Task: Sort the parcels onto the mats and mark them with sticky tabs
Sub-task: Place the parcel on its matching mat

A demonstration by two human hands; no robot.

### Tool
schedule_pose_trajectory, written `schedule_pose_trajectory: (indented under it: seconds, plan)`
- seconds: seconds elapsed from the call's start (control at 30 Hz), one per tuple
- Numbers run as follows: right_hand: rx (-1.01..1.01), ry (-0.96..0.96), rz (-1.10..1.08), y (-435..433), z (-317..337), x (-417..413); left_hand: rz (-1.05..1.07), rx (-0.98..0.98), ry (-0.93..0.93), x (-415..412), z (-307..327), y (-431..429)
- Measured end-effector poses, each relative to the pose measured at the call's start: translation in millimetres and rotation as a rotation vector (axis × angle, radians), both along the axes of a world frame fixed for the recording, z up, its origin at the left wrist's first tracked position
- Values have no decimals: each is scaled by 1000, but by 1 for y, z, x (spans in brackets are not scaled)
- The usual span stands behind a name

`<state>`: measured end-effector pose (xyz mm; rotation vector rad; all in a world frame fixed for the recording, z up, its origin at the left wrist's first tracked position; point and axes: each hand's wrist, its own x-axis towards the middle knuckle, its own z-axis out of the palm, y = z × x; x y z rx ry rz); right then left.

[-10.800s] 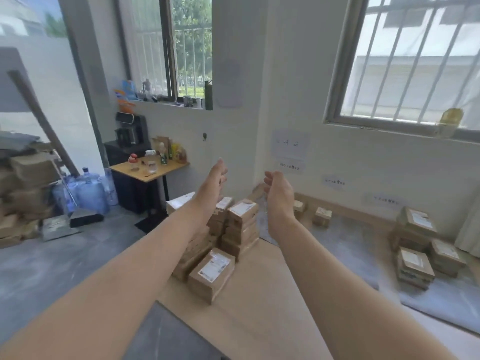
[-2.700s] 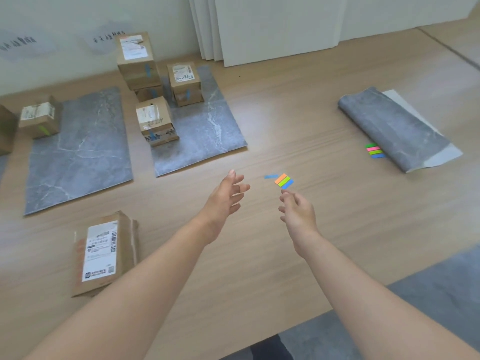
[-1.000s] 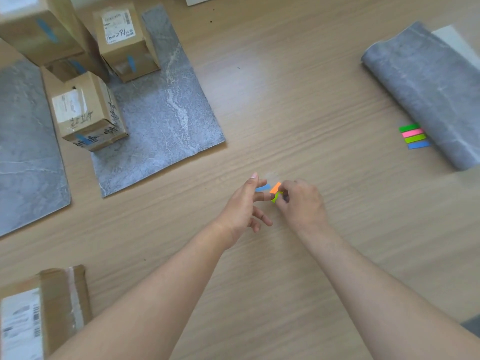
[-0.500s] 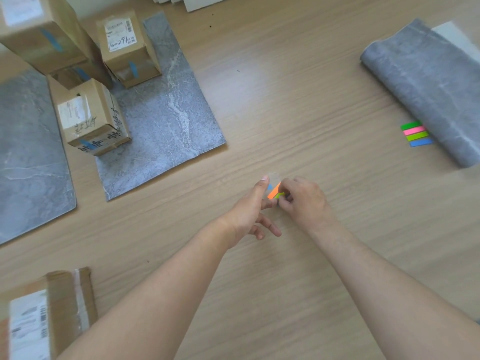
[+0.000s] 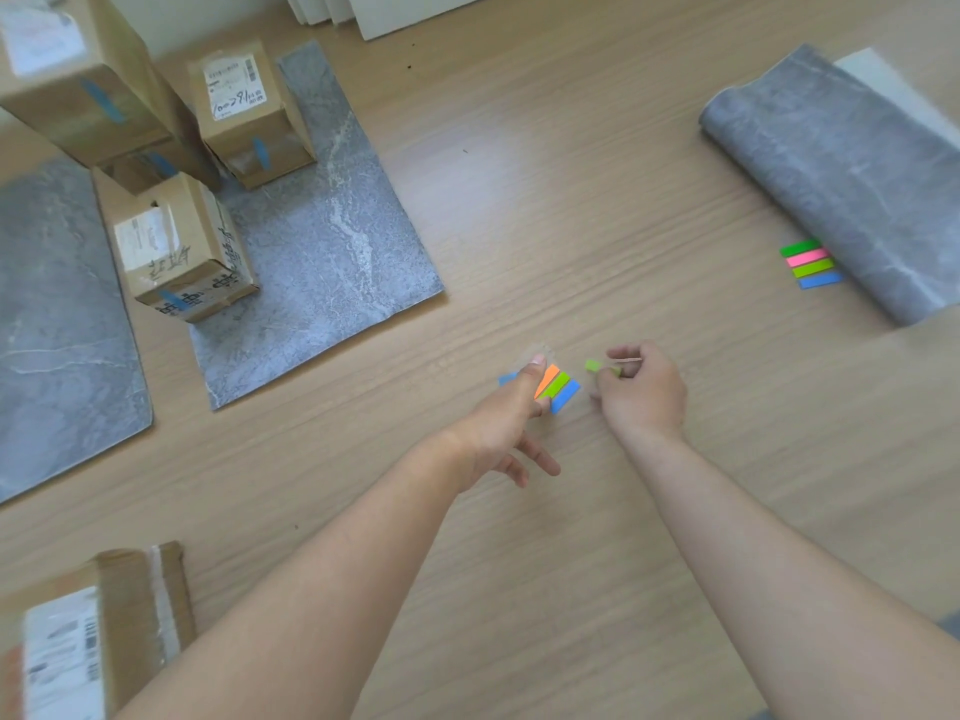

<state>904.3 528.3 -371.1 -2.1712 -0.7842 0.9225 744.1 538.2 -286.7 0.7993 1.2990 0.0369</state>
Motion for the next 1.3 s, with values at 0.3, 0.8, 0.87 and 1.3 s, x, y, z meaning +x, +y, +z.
schedule_pose_trajectory:
  seconds: [0.3,0.8,0.87,1.3]
  plan:
    - [413,68,79,-24,55,-11,411,204,-42,-11,2,-15]
    - [777,-64,852,-95,128,-126,751,287,-209,-142,70,-121]
    - [819,-92,903,-108,134,-145,765,307,-226,-162,77,-139]
    - [683,-188,992,-233,136,-278,664,615,33,-314,71,-274]
